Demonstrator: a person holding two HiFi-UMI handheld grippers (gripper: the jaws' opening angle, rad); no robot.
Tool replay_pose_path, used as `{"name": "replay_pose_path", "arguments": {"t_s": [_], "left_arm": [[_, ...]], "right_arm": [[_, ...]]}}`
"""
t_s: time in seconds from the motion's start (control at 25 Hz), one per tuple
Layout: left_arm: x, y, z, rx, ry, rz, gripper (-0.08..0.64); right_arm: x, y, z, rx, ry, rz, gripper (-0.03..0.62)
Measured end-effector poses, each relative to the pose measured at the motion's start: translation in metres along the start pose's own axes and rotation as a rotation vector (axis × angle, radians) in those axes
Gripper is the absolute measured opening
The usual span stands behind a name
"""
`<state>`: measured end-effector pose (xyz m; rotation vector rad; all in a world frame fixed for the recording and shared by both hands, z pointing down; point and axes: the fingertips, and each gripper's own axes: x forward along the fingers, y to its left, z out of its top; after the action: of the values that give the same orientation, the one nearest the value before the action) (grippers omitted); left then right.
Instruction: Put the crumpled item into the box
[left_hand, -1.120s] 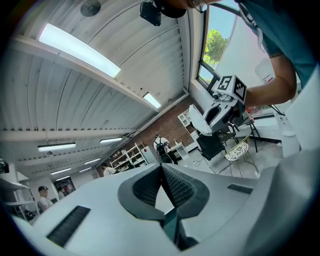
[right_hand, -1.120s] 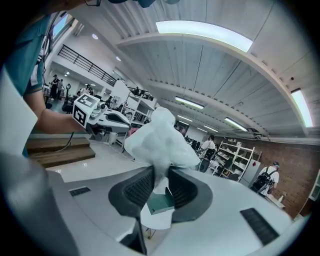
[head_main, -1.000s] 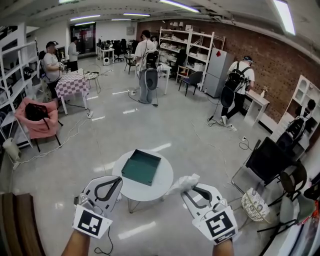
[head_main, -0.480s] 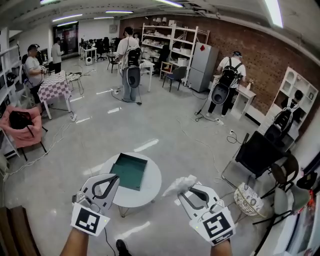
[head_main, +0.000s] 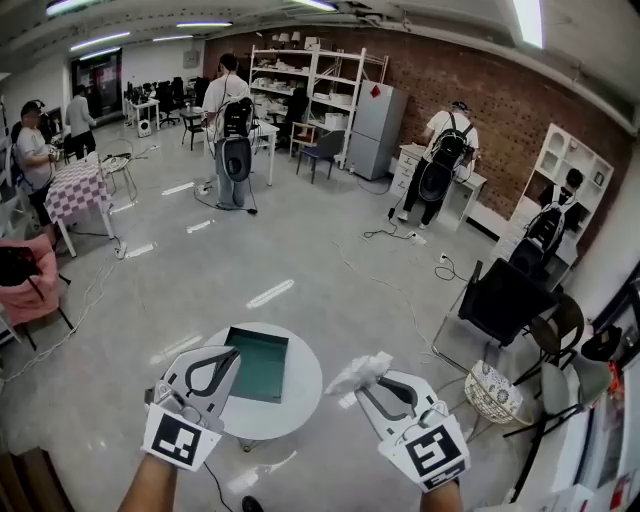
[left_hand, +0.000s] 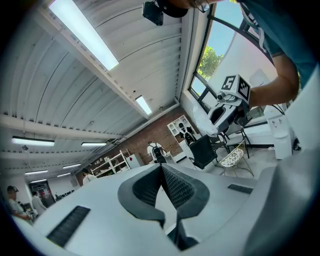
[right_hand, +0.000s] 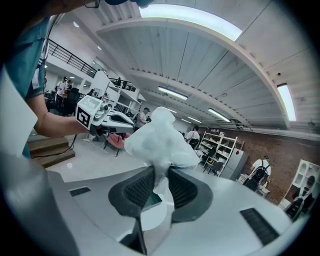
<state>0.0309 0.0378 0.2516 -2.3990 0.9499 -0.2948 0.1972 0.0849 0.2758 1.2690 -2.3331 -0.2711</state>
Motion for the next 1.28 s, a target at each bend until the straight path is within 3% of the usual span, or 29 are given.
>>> {"name": "replay_pose_path", "arguments": {"t_s": [0.32, 0.68, 1.12, 1.28], "left_arm": [[0.012, 0.085, -0.051, -0.003, -0.034, -0.037, 0.018], [0.034, 0.131, -0.099, -0.027, -0.010, -0.033, 0.018], [0.095, 0.184, -0.149, -0.040, 0.113, 0.095, 0.018], [0.131, 0.186, -0.162, -0.048, 0.159, 0.142, 0.018]], "right_arm": [[0.089, 0.003, 0.043, 0.016, 0.019, -0.041, 0.103], [0.160, -0.013, 0.054, -0.009, 0.025, -0.013, 0.103], [0.277, -0.078, 0.055, -0.035, -0.061, 0.164, 0.103], [0.307, -0.113, 0.043, -0.056, -0.093, 0.227, 0.103]]}}
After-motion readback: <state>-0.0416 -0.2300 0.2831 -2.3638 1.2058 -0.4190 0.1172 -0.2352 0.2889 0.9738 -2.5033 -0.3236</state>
